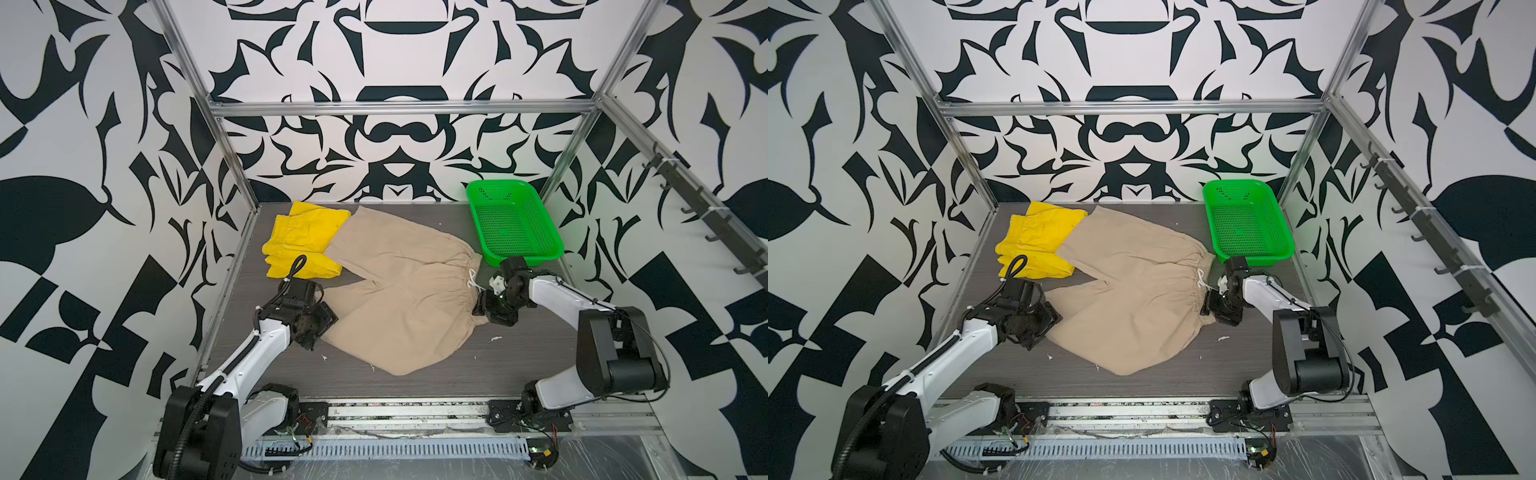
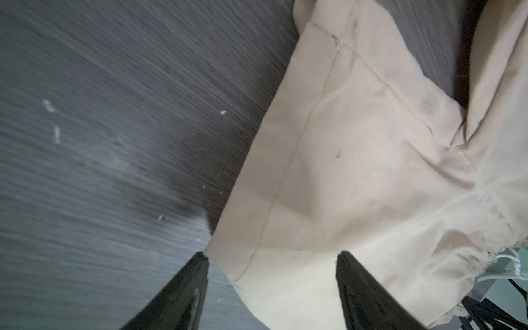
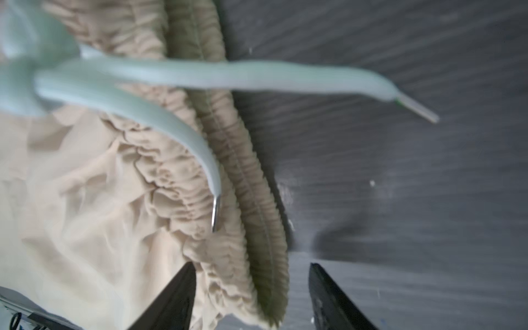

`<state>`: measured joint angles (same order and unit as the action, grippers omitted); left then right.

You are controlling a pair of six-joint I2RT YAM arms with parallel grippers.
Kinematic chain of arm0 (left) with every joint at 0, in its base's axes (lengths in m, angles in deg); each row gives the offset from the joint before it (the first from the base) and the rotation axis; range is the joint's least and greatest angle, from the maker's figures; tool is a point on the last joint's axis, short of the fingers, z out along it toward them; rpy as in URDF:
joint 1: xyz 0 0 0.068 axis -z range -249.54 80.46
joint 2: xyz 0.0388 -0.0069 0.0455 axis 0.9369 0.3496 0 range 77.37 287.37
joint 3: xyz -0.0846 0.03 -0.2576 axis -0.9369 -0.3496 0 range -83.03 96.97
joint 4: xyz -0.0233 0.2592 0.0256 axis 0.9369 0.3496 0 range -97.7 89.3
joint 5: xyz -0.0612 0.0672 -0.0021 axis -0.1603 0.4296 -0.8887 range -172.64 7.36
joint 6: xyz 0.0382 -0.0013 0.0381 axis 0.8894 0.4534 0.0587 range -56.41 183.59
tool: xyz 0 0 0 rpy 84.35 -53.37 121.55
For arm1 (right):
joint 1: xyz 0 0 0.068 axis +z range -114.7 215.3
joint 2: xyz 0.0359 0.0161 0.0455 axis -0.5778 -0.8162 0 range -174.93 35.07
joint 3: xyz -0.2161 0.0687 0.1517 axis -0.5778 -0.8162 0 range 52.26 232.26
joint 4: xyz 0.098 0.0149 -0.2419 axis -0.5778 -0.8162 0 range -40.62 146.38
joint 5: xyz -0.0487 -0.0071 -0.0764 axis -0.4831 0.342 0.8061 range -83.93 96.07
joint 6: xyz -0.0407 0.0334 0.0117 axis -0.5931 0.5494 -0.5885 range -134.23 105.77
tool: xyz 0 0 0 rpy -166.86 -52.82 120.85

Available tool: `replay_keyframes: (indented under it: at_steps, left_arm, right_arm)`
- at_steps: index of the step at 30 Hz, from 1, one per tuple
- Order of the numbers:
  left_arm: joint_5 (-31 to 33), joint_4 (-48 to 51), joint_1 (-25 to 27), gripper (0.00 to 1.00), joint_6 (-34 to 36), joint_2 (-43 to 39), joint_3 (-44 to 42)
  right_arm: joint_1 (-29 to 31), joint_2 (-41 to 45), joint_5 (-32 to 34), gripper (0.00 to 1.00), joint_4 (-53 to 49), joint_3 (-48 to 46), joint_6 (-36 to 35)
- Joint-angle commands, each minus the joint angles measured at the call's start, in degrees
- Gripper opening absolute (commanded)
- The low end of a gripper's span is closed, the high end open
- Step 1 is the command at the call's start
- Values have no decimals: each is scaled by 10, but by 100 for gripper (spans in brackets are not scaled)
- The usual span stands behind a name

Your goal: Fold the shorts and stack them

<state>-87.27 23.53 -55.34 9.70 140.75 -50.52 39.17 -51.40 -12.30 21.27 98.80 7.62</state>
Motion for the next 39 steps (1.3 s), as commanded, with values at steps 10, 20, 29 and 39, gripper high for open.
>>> replay_keyframes:
  at_steps: [10, 20, 29, 39]
  left_arm:
    - [-2, -55, -3, 62, 5, 24, -29]
    - [15, -43, -2, 23, 10, -11, -16]
    - [68, 136, -2, 12, 117, -21, 197]
    - [42, 160, -1, 17, 263, 318, 487]
  right_arm:
    - [3, -17, -18, 26, 65, -22, 12]
    - [13, 57, -53, 0, 60, -27, 32]
    - [39, 126, -58, 0, 9, -12, 43]
    - [43, 134, -40, 0, 10, -24, 63]
